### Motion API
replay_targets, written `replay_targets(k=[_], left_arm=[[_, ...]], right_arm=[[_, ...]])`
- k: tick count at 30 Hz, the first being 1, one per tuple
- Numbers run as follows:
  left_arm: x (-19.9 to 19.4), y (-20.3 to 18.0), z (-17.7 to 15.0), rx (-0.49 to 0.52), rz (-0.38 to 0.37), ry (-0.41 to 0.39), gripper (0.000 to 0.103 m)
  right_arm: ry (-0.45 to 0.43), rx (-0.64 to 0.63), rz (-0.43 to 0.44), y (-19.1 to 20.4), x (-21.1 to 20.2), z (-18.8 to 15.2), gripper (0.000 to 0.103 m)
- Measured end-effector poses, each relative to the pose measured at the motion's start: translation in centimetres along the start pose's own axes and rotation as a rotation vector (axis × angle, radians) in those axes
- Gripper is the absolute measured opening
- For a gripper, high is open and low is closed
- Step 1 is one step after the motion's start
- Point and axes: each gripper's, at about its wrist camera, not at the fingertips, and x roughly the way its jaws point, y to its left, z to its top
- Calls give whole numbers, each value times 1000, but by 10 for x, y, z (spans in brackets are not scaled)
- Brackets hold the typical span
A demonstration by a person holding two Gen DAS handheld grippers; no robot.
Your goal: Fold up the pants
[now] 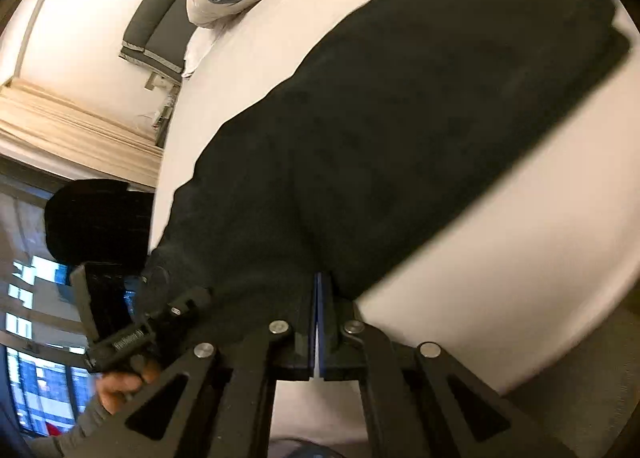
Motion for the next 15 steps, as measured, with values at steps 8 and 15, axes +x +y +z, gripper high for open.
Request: replay_targets(k=[8, 15], left_arm=[[3, -29, 14, 65, -10, -3, 4], [-11, 24, 4, -85, -97, -33, 4]], right_arm=[[-110, -23, 177, 22, -34, 8, 46], [-90, 34, 178, -6, 26, 35, 6]])
